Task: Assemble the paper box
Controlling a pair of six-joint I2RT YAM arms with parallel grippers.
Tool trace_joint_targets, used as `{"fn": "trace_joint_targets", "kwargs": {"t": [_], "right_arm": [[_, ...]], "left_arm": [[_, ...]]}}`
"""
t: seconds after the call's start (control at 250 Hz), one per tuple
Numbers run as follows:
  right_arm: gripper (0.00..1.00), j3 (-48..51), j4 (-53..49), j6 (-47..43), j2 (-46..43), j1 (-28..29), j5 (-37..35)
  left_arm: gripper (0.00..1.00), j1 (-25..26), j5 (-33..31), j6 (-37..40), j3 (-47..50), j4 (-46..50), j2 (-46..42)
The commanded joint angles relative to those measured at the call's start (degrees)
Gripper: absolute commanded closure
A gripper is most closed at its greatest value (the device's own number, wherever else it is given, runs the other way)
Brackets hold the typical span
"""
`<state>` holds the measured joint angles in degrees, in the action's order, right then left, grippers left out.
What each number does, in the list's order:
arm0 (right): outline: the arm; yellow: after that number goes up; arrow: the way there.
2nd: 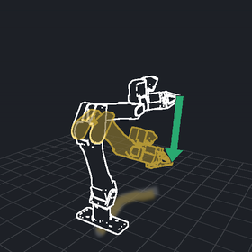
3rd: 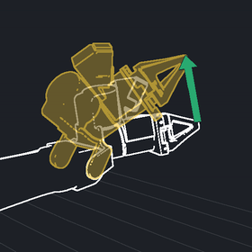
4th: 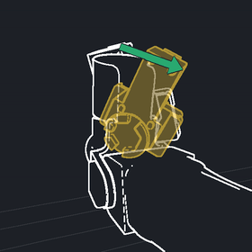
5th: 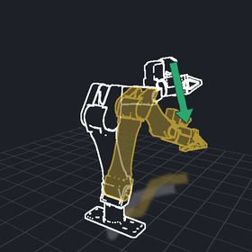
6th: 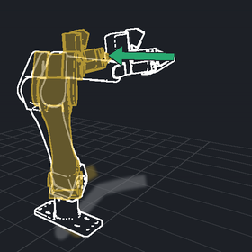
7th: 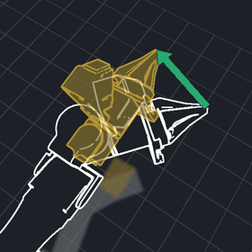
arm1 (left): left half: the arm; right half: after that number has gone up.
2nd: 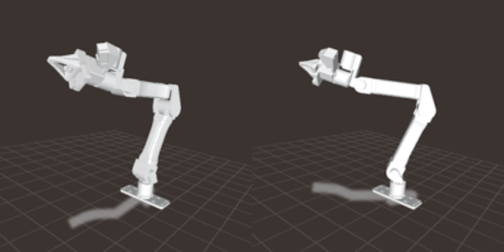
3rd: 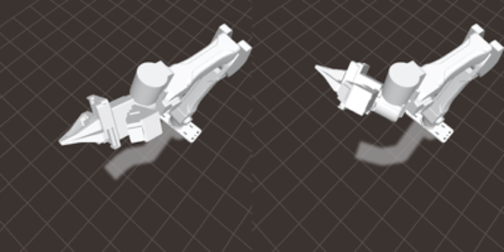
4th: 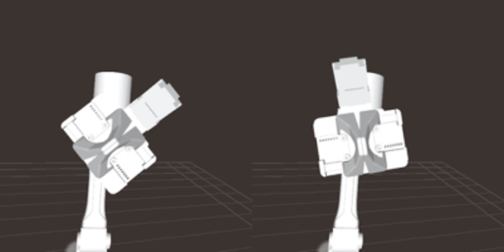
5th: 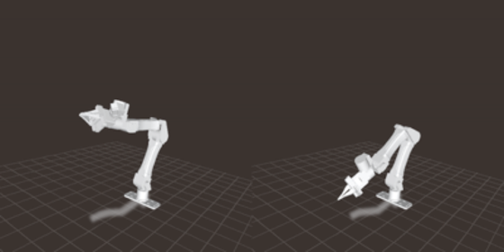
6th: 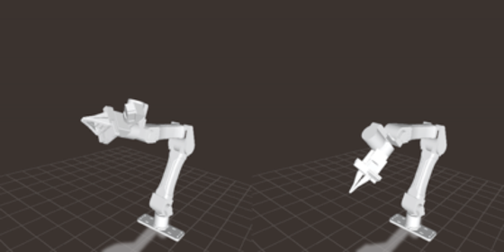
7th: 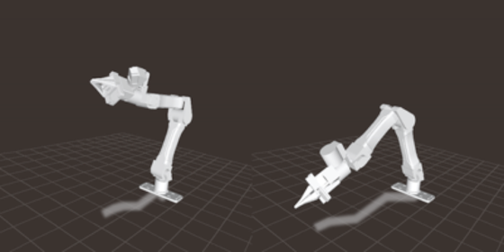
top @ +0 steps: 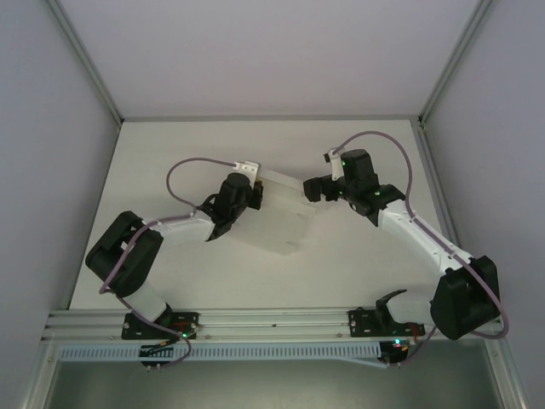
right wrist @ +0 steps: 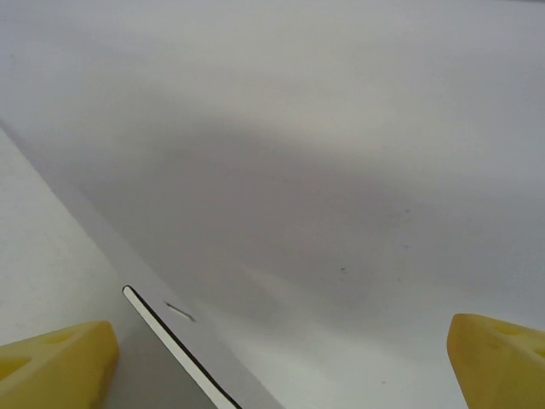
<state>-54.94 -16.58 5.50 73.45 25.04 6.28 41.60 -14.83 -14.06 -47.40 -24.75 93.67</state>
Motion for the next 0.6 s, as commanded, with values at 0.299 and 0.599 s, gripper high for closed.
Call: {"fn": "trace_joint_targets", "kwargs": {"t": [0.299, 0.599], "right_arm": [[0.03, 0.4, 5.1, -1.8, 6.1, 0.7, 13.5], [0.00, -5.0, 1.8, -10.6, -4.8, 0.4, -1.8]], "left_arm": [[1.00, 0.1, 6.6, -5.7, -4.2, -3.0, -4.7], [1.00, 0.1, -4.2, -8.1, -11.7, 22.4, -1.8]]}}
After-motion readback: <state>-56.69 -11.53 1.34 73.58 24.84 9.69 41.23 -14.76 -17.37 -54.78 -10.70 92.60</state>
